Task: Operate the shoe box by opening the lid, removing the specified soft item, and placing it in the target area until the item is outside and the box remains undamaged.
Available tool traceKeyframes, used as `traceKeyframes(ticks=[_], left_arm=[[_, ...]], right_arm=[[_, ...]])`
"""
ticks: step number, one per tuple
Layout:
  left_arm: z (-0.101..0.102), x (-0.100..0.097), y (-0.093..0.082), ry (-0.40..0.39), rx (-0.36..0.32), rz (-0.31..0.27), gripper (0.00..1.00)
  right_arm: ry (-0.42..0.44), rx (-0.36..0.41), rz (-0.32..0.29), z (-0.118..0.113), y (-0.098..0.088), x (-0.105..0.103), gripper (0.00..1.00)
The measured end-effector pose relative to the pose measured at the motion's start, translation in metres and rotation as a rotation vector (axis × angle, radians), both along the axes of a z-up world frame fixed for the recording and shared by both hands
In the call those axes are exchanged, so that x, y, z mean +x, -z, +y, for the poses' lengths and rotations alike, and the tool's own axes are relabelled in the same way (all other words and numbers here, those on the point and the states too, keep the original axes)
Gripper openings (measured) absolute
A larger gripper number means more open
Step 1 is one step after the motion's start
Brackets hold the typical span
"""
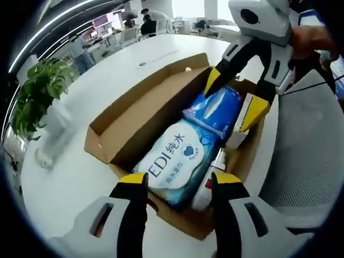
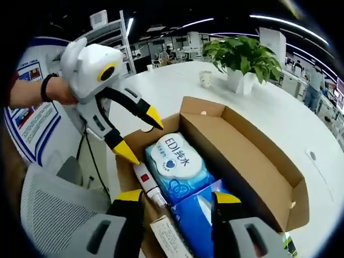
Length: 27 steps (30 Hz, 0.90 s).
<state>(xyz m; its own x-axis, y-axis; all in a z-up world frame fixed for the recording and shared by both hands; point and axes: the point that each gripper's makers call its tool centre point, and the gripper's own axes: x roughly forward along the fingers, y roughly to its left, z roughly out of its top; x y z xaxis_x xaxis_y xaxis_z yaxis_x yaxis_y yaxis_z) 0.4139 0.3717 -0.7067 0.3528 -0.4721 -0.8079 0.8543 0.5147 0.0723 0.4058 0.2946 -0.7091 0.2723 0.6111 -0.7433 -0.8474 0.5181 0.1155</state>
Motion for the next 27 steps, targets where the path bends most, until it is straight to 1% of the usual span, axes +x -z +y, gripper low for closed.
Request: traceKeyframes(ticks=[1,2,4,5,9,11,13,14,15,17,18,19,20,21,24,25,26,27], left_arm=[[-0.001,0.002,0.002,0.016,0.011,0.002,0.5],[0.001,0.004,0.006,0.052,0.052,-0.006,0.51],[0.001,0.007,0.01,0.086,0.089,-0.017,0.54],[0.0,0.008,0.012,0.101,0.101,-0.012,0.54],[-0.003,0.014,0.014,0.146,0.124,-0.012,0.55],[0.001,0.026,0.019,0.154,0.146,-0.026,0.55],[0.004,0.026,0.023,0.166,0.166,-0.02,0.56],[0.006,0.028,0.028,0.179,0.179,-0.014,0.57],[0.006,0.027,0.032,0.192,0.178,-0.005,0.58],[0.008,0.025,0.038,0.225,0.203,0.005,0.58],[0.007,0.024,0.04,0.255,0.212,-0.001,0.59],[0.008,0.023,0.043,0.266,0.22,0.003,0.59],[0.008,0.023,0.046,0.286,0.232,0.004,0.59],[0.008,0.023,0.048,0.298,0.243,0.0,0.6],[0.006,0.027,0.055,0.302,0.248,0.007,0.63],[0.005,0.028,0.059,0.301,0.25,0.018,0.63],[0.004,0.028,0.06,0.298,0.249,0.023,0.64],[0.001,0.028,0.062,0.289,0.242,0.03,0.64]], right_arm=[[-0.005,-0.004,0.0,0.0,0.001,0.0,0.49],[-0.024,-0.02,0.006,0.003,0.006,0.001,0.49],[-0.049,-0.045,-0.009,0.004,0.011,0.003,0.5],[-0.075,-0.063,-0.02,0.006,0.014,0.004,0.5],[-0.112,-0.095,-0.029,0.01,0.024,0.01,0.53],[-0.129,-0.109,-0.032,0.011,0.029,0.012,0.54],[-0.136,-0.121,-0.02,0.014,0.034,0.013,0.54],[-0.142,-0.12,-0.016,0.016,0.035,0.013,0.55],[-0.147,-0.125,-0.016,0.018,0.037,0.014,0.56],[-0.179,-0.167,-0.032,0.018,0.043,0.015,0.55],[-0.184,-0.195,-0.055,0.017,0.046,0.019,0.55],[-0.189,-0.197,-0.06,0.019,0.047,0.021,0.54],[-0.19,-0.201,-0.052,0.021,0.049,0.021,0.54],[-0.195,-0.201,-0.052,0.022,0.05,0.023,0.55],[-0.195,-0.206,-0.031,0.028,0.057,0.025,0.59],[-0.198,-0.213,-0.029,0.03,0.059,0.024,0.6],[-0.206,-0.227,-0.031,0.031,0.062,0.023,0.61],[-0.219,-0.243,-0.051,0.031,0.063,0.023,0.61]])
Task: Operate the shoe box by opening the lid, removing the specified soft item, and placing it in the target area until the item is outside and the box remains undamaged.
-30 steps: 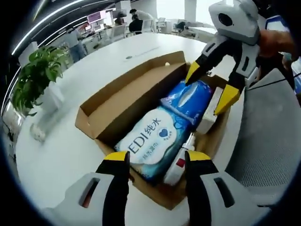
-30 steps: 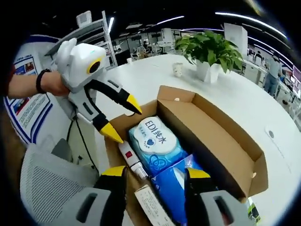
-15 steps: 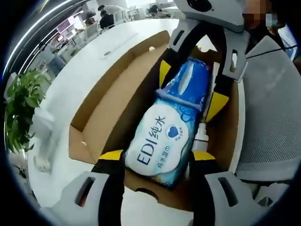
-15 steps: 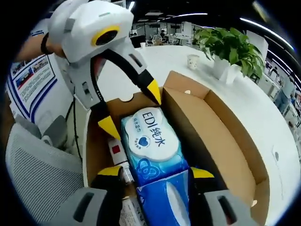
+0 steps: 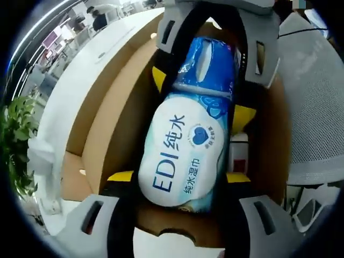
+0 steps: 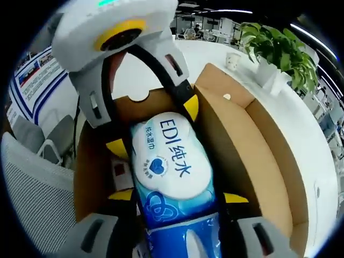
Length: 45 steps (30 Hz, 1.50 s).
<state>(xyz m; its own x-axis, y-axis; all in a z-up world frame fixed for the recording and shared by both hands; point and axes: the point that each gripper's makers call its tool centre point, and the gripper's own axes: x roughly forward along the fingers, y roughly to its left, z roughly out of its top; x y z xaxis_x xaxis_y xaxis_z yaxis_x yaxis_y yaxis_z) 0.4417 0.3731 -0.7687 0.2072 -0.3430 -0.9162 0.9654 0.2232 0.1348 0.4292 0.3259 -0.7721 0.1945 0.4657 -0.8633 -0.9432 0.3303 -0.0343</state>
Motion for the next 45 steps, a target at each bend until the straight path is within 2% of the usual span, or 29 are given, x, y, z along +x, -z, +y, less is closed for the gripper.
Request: traceKeyframes(ticks=[3,8,10,12,17,19,23,30,34,42,45], left_arm=[[0.001,-0.001,-0.001,0.02,0.021,-0.007,0.62],[0.004,-0.013,-0.002,0.044,-0.005,0.015,0.61],[0.003,-0.013,-0.001,0.063,0.001,0.003,0.6],[0.002,-0.012,-0.001,0.064,0.005,0.018,0.6],[0.001,-0.013,-0.001,0.088,0.022,0.03,0.61],[0.001,-0.014,-0.001,0.113,0.039,0.02,0.61],[-0.002,-0.016,0.002,0.219,0.115,-0.039,0.6],[-0.004,-0.015,0.008,0.234,0.087,0.03,0.61],[-0.007,-0.015,0.011,0.253,0.01,0.084,0.62],[-0.013,-0.014,0.023,0.285,0.03,0.091,0.65],[-0.013,-0.014,0.022,0.295,0.031,0.11,0.66]], right_arm=[[0.012,0.011,-0.006,-0.002,-0.001,0.0,0.6],[-0.015,0.032,0.017,-0.003,-0.004,-0.011,0.57],[-0.031,0.011,-0.003,-0.003,-0.001,-0.011,0.57],[-0.058,-0.015,-0.02,-0.002,0.004,-0.01,0.58],[-0.073,-0.031,-0.018,0.0,0.01,-0.009,0.61],[-0.082,-0.038,-0.023,0.001,0.011,-0.009,0.61],[-0.098,-0.04,-0.034,0.0,0.012,-0.008,0.61],[-0.109,-0.025,-0.019,0.002,0.016,-0.008,0.62],[-0.111,0.001,-0.022,0.004,0.017,-0.008,0.63],[-0.113,-0.008,-0.02,0.009,0.024,-0.005,0.65],[-0.115,0.0,-0.01,0.009,0.024,-0.005,0.65]])
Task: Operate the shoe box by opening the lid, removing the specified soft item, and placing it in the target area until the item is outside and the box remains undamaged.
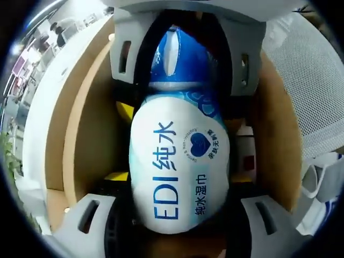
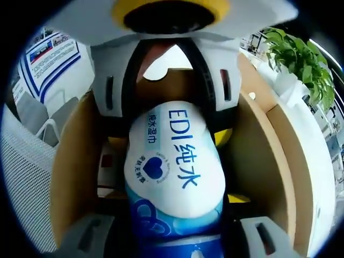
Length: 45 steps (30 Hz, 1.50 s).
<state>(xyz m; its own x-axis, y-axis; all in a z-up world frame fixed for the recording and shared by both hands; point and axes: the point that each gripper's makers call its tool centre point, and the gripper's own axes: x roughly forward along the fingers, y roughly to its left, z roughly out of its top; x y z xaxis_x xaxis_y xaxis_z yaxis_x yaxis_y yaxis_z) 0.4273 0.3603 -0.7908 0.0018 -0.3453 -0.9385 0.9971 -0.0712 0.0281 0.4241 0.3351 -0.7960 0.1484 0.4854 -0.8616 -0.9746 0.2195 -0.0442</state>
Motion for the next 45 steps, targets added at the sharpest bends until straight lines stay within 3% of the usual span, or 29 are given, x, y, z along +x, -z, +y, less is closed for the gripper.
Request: traceKeyframes(ticks=[10,28,32,36,40,45], left_arm=[[-0.002,-0.001,0.002,0.011,-0.019,0.007,0.67],[-0.003,-0.001,0.003,0.028,-0.021,0.021,0.67],[-0.004,0.0,0.003,0.034,-0.027,-0.012,0.68],[-0.003,-0.001,-0.001,0.03,-0.001,-0.056,0.67],[0.001,-0.008,-0.009,0.014,0.004,-0.037,0.67],[-0.004,-0.01,-0.024,0.016,-0.003,-0.055,0.67]], right_arm=[[-0.019,0.012,0.038,0.001,0.003,-0.001,0.66],[-0.031,0.021,0.04,0.004,0.002,-0.001,0.66],[-0.027,0.022,0.038,0.003,0.0,-0.002,0.64],[-0.004,0.039,0.032,0.002,-0.008,-0.002,0.6],[-0.029,0.076,0.015,0.004,-0.027,-0.01,0.58],[-0.033,0.094,-0.002,0.001,-0.04,-0.011,0.58]])
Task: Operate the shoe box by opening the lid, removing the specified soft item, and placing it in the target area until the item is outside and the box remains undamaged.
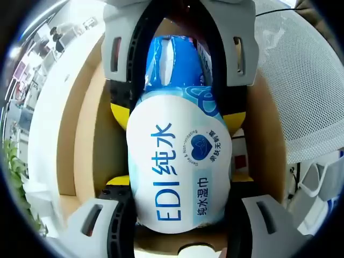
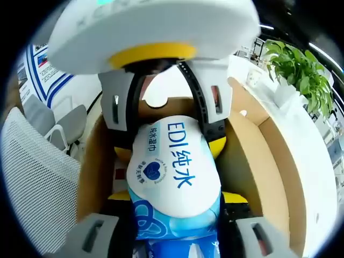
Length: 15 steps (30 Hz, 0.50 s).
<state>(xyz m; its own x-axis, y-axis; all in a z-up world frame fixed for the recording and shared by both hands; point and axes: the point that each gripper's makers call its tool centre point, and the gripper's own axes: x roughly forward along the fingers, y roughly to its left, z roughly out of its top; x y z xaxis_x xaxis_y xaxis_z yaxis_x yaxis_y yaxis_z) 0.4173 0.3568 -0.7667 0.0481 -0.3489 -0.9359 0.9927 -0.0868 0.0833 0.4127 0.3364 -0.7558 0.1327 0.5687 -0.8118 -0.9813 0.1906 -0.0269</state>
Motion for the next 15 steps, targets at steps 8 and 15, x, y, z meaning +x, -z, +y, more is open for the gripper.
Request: traceKeyframes(ticks=[8,15], left_arm=[[-0.006,-0.005,-0.017,-0.007,-0.019,-0.02,0.67],[-0.012,-0.008,-0.031,0.011,-0.025,-0.053,0.64]], right_arm=[[-0.017,0.003,-0.028,-0.005,-0.017,-0.005,0.57],[-0.02,-0.001,-0.048,-0.01,-0.034,-0.012,0.56]])
